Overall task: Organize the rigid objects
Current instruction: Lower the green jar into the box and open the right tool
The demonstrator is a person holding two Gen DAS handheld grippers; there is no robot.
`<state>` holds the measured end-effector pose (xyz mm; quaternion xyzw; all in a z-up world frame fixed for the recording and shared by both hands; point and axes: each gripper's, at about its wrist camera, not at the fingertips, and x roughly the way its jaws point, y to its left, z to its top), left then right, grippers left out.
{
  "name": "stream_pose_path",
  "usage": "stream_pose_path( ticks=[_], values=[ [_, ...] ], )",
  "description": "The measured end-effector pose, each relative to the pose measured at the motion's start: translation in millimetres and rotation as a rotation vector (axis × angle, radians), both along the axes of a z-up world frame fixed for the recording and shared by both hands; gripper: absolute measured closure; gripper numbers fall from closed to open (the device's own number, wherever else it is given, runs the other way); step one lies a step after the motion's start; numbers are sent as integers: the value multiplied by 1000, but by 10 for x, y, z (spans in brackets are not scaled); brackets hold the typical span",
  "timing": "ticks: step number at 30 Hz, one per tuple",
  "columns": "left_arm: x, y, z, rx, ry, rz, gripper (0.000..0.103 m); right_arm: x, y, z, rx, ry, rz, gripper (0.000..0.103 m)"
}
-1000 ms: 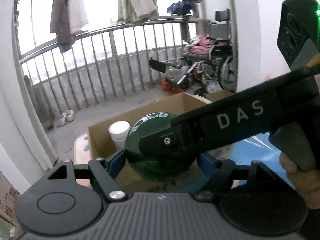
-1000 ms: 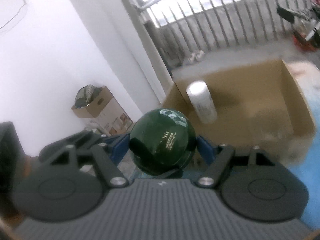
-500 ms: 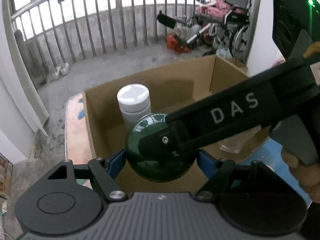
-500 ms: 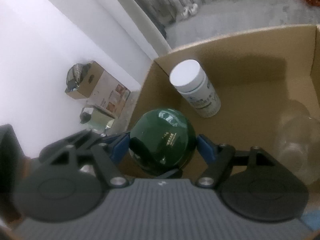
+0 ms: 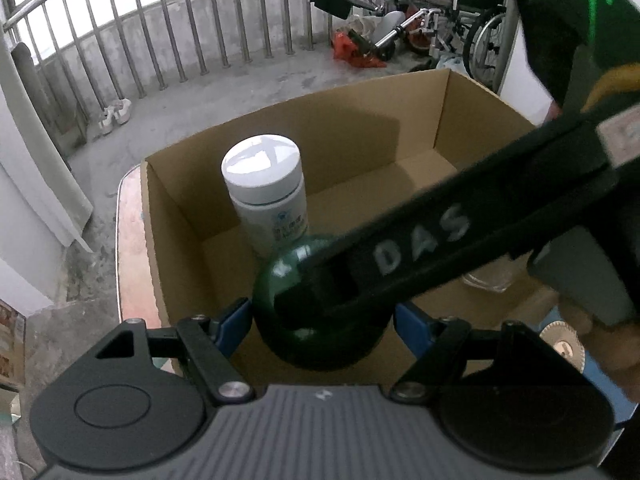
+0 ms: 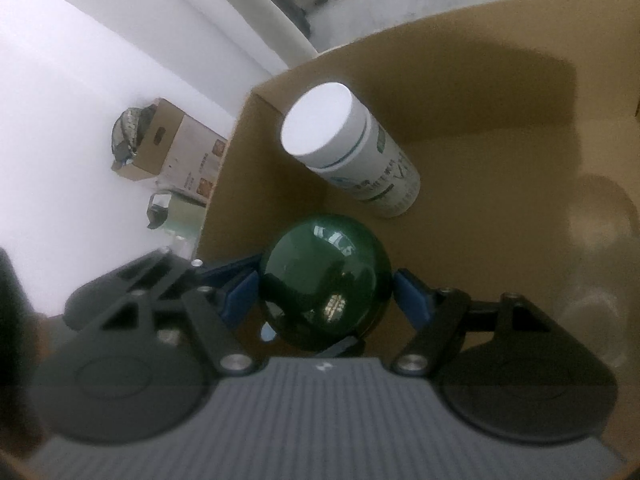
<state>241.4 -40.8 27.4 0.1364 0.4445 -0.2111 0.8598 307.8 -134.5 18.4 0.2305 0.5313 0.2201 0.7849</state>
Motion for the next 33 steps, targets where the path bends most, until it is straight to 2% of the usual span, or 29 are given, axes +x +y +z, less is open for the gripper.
stream_pose_path(
  ticks=[3, 6, 10, 17, 24, 33],
  values=[
    [10, -4, 17, 3, -8, 1, 23, 50, 15, -99, 27, 30, 9, 30],
    [-13, 1, 37, 4, -11, 2, 23, 71, 36, -122, 21, 23, 12, 30],
    [-42, 9, 67, -5, -21, 10, 23, 50, 42, -61, 1, 1, 11, 29],
    [-197, 21, 283, -36, -67, 16, 23, -40, 45, 91, -23, -46, -5, 29],
    [-504, 69, 571, -78, -135, 16, 23, -328, -113, 456, 21, -123, -29, 29],
    [-1072, 116, 846, -154, -235, -3, 19, -1014, -566, 1137, 92, -274, -100, 29]
  ],
)
